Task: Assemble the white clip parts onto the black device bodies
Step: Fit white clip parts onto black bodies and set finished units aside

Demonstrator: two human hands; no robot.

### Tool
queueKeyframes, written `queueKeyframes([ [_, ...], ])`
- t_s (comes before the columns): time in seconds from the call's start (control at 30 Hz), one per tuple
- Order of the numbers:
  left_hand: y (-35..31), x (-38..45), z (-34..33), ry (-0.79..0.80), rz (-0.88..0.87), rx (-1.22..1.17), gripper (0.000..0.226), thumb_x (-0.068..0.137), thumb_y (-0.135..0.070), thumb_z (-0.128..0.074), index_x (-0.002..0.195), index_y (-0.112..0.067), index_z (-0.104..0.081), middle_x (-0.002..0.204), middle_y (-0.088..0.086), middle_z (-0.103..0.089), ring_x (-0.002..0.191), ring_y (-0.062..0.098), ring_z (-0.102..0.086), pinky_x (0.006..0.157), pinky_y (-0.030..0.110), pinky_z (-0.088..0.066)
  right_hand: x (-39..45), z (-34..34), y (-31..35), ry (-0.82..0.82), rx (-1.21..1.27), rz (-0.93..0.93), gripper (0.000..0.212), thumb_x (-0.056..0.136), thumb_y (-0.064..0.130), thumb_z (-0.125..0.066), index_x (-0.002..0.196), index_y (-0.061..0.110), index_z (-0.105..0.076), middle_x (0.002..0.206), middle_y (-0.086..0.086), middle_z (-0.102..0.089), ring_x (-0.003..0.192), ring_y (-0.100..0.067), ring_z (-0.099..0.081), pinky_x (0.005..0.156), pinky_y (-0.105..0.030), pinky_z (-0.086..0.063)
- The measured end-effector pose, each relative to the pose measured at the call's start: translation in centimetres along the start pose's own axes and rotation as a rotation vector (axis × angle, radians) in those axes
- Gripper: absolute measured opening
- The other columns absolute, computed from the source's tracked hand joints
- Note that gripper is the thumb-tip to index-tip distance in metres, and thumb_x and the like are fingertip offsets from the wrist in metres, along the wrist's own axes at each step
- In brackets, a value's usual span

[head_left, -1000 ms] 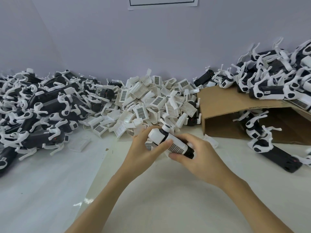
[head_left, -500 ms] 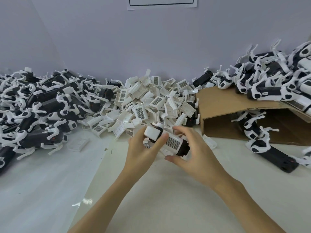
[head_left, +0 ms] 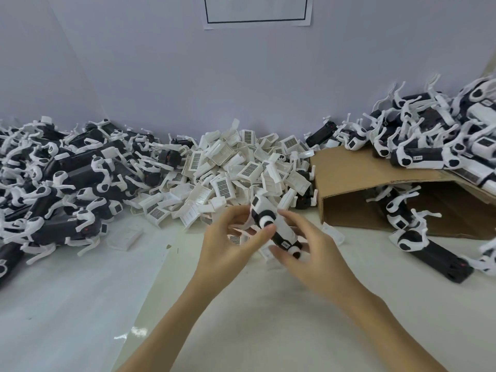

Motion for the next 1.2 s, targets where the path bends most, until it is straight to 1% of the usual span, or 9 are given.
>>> queueKeyframes([
  [0.17,-0.2,-1.1,-1.3,-0.155,-0.167,0.282,0.051,0.073,-0.074,-0.078,0.11,-0.043,-0.061,0.108,-0.029,-0.069,0.109,0.008,-0.065,0.098,0.027,-0.045,0.1,-1.1,0.3,-0.103,-0.221,0.081,0.055,0.098,0.02,-0.07,0.15,0.019,-0.053,0.118,0.005,-0.073,0.102,-0.013,-0.07,0.084,-0.021,-0.056],
  [0.33,-0.2,-1.3,-1.3,-0.189,-0.17,0.341,0.053,0.073,-0.082,-0.069,0.106,-0.042,-0.059,0.112,-0.032,-0.064,0.108,-0.005,-0.057,0.093,0.024,-0.044,0.3,-0.2,-0.4,0.005,-0.177,0.07,0.055,0.099,0.029,-0.07,0.151,0.033,-0.051,0.127,0.017,-0.069,0.116,0.0,-0.064,0.094,-0.016,-0.052],
  [0.43,0.1,-0.8,-0.8,-0.227,-0.081,0.143,0.056,0.074,-0.078,-0.069,0.109,-0.035,-0.068,0.102,-0.024,-0.072,0.102,-0.001,-0.066,0.095,0.042,-0.055,0.4,0.1,-0.6,0.129,0.079,-0.086,0.057,0.096,0.048,-0.07,0.146,0.056,-0.043,0.132,0.034,-0.06,0.123,0.009,-0.057,0.092,-0.008,-0.049],
  [0.5,0.2,-0.3,-0.4,-0.247,0.015,0.011,0.061,0.072,-0.077,-0.071,0.11,-0.029,-0.073,0.101,-0.019,-0.074,0.099,-0.001,-0.068,0.088,0.052,-0.06,0.5,0.0,-0.9,0.171,0.256,-0.182,0.056,0.094,0.056,-0.07,0.145,0.055,-0.047,0.125,0.022,-0.068,0.115,-0.008,-0.068,0.085,-0.024,-0.061],
  [0.6,0.4,0.2,0.0,-0.187,0.078,-0.062,0.054,0.081,-0.074,-0.063,0.111,-0.03,-0.075,0.101,-0.02,-0.075,0.098,0.0,-0.068,0.088,0.041,-0.057,0.9,0.1,-1.2,0.119,0.308,-0.276,0.051,0.088,0.06,-0.071,0.13,0.033,-0.065,0.106,0.0,-0.076,0.087,-0.024,-0.077,0.072,-0.044,-0.065],
  [0.73,0.5,0.9,0.5,-0.227,0.1,-0.242,0.062,0.096,-0.069,-0.037,0.122,-0.024,-0.072,0.106,-0.001,-0.078,0.101,0.023,-0.07,0.092,0.042,-0.051,6.4,4.9,1.4,-0.024,0.749,-0.391,0.054,0.099,0.044,-0.066,0.129,-0.001,-0.057,0.084,-0.013,-0.077,0.07,-0.025,-0.075,0.067,-0.035,-0.065],
  [0.87,0.5,1.3,1.2,-0.276,0.099,-0.231,0.048,0.11,-0.058,-0.041,0.111,-0.021,-0.071,0.099,0.002,-0.077,0.091,0.021,-0.069,0.085,0.039,-0.052,11.7,15.2,4.9,-0.375,1.412,-0.203,0.086,0.09,0.049,-0.068,0.157,0.007,-0.034,0.141,-0.033,-0.056,0.123,-0.045,-0.065,0.106,-0.049,-0.055],
  [1.03,1.0,1.6,1.2,-0.233,0.122,-0.136,0.031,0.111,-0.037,-0.05,0.1,-0.017,-0.071,0.09,-0.006,-0.075,0.086,0.013,-0.068,0.081,0.036,-0.053,9.3,12.3,2.7,-0.299,1.193,-0.292,0.049,0.101,0.035,-0.063,0.139,0.005,-0.055,0.129,-0.021,-0.069,0.111,-0.032,-0.074,0.089,-0.04,-0.063],
  [1.2,1.9,1.7,1.1,-0.228,0.084,0.105,0.012,0.107,-0.033,-0.059,0.099,-0.03,-0.067,0.093,-0.012,-0.071,0.089,0.008,-0.065,0.076,0.025,-0.051,5.1,3.2,-0.9,-0.182,1.075,-0.535,0.03,0.103,0.03,-0.058,0.099,0.012,-0.081,0.088,-0.008,-0.074,0.067,-0.019,-0.072,0.059,-0.027,-0.061],
])
Point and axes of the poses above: each hand's wrist, its own x-axis towards the middle knuckle, its own z-axis out of the back of the hand, y = z × x, the point moved 1 cm from there along x, towards the middle knuckle
